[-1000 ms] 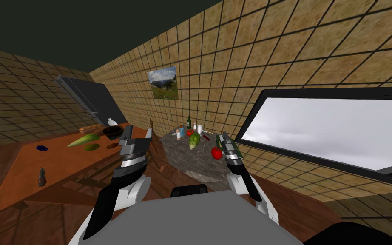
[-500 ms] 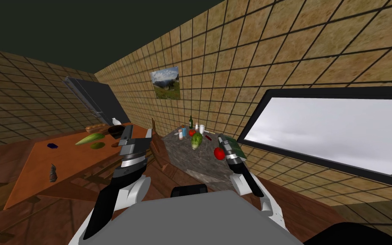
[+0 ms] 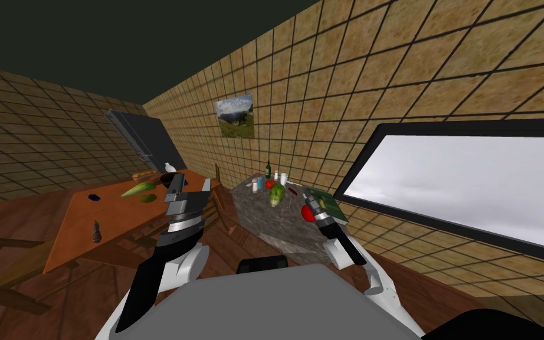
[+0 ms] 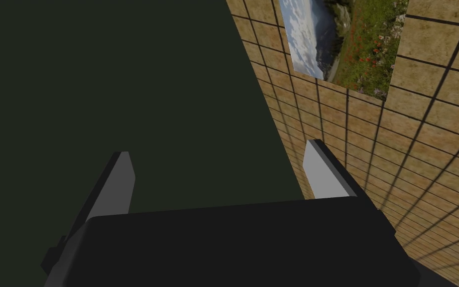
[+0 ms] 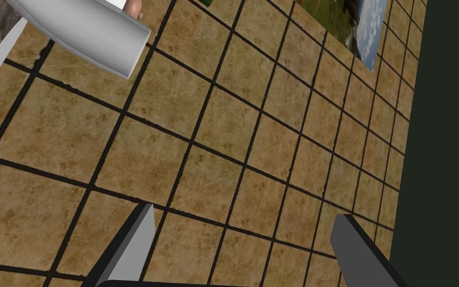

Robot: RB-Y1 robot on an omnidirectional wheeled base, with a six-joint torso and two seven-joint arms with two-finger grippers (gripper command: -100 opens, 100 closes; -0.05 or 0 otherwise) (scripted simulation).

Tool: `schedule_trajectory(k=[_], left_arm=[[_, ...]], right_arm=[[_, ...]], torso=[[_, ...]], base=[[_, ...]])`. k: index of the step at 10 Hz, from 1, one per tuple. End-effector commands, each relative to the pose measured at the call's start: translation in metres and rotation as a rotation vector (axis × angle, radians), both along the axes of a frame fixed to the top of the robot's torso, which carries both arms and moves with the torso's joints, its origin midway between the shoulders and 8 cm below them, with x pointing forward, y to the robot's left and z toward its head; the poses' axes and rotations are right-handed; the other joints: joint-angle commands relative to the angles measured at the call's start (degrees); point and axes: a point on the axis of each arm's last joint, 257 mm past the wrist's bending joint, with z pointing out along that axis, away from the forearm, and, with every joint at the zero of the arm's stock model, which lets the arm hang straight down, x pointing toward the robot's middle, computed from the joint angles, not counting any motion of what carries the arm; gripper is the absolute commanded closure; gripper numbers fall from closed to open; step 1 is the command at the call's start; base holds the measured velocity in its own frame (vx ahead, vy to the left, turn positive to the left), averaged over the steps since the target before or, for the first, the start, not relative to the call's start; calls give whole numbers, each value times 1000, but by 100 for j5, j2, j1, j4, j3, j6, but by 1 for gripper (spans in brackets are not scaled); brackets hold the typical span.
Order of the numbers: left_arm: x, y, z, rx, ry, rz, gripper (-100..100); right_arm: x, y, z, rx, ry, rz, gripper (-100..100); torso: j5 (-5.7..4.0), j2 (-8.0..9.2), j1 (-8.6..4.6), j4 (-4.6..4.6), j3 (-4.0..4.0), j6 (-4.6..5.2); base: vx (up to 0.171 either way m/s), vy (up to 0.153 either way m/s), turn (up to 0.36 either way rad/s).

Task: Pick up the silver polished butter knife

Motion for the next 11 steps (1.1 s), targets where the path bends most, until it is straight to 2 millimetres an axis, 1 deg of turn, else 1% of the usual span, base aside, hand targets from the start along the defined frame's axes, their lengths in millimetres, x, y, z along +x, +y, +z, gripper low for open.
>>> schedule_trajectory(k=[1, 2, 3, 4, 6, 7, 8, 9, 11], left_arm=[[0, 0, 0, 0, 0, 0, 0], [0, 0, 0, 0, 0, 0, 0], [0, 0, 0, 0, 0, 0, 0], [0, 0, 0, 0, 0, 0, 0], [0, 0, 0, 0, 0, 0, 0], [0, 0, 0, 0, 0, 0, 0], [0, 0, 0, 0, 0, 0, 0], [0, 0, 0, 0, 0, 0, 0], [0, 0, 0, 0, 0, 0, 0]], right_arm=[[4, -6, -17, -44, 58, 0, -100], [4, -6, -17, -48, 59, 2, -100], [9, -14, -33, -83, 111, -3, -100], [9, -14, -33, -86, 112, -1, -100], [16, -33, -64, -152, 212, -15, -100], [16, -35, -67, -165, 224, -16, -100], [19, -47, -83, -199, 277, -27, -100], [19, -48, -84, -205, 283, -27, -100], [22, -78, -117, -271, 395, -60, -100]], torso=[[0, 0, 0, 0, 0, 0], [0, -4, 2, -1, -2, -2], [-1, -2, -4, -1, -2, 0], [-1, 1, -4, 0, 0, -1], [-1, -4, -2, -1, -2, -2], [1, -1, 7, -1, -1, -2], [1, 0, 3, 0, 0, 0], [1, 2, 5, 0, 1, -2], [0, -4, 0, -1, -2, -2]], base=[[-2, 65, 74], [-10, 45, 35], [-18, 52, 90], [-9, 42, 34], [-14, 72, 113], [-18, 66, 57], [-23, 70, 94], [-11, 56, 73], [-8, 73, 166]])
